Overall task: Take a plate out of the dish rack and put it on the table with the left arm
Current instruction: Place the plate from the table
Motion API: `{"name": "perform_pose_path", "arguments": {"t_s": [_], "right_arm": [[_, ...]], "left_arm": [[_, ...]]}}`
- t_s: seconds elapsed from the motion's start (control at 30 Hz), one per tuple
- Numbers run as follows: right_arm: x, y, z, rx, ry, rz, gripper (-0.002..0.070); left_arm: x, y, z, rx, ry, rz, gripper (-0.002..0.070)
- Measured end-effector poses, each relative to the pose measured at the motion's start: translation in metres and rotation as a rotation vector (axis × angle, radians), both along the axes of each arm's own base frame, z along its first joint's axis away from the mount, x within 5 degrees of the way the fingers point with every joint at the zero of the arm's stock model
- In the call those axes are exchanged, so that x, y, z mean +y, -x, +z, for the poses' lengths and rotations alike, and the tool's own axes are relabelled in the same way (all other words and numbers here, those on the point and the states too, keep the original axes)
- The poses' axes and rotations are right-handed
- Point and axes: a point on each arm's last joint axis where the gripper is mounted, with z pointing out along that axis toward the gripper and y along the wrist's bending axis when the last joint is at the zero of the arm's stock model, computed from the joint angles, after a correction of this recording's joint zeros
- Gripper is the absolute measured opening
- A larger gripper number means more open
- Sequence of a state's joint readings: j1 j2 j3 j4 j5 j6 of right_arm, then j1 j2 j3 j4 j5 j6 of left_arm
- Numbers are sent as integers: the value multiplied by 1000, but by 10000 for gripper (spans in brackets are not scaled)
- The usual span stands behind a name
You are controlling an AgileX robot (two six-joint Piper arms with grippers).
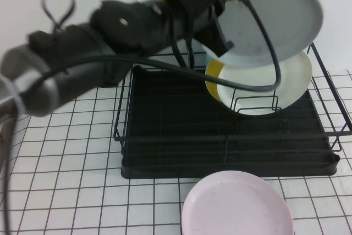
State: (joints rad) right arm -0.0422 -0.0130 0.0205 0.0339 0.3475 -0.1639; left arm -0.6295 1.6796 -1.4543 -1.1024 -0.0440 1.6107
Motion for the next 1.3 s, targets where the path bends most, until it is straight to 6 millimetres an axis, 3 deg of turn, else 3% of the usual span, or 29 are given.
{"name": "perform_pose_path", "arguments": {"t_s": [0.2, 0.33, 0.5, 0.7, 0.93, 1.3], "right_arm": [[0, 0, 0, 0, 0, 0, -3], [0, 0, 0, 0, 0, 0, -3], [0, 0, 0, 0, 0, 0, -3], [0, 0, 0, 0, 0, 0, -3], [0, 0, 0, 0, 0, 0, -3], [0, 0, 0, 0, 0, 0, -3]], "left_arm": [[23, 44, 56, 138, 261, -174, 29], [36, 66, 62, 397, 342, -284, 29], [42, 79, 34, 739, 156, -270, 28], [30, 97, -27, 988, -22, -187, 28], [27, 104, -96, 1067, 49, -8, 28], [18, 88, -147, 1156, 74, 112, 28]]}}
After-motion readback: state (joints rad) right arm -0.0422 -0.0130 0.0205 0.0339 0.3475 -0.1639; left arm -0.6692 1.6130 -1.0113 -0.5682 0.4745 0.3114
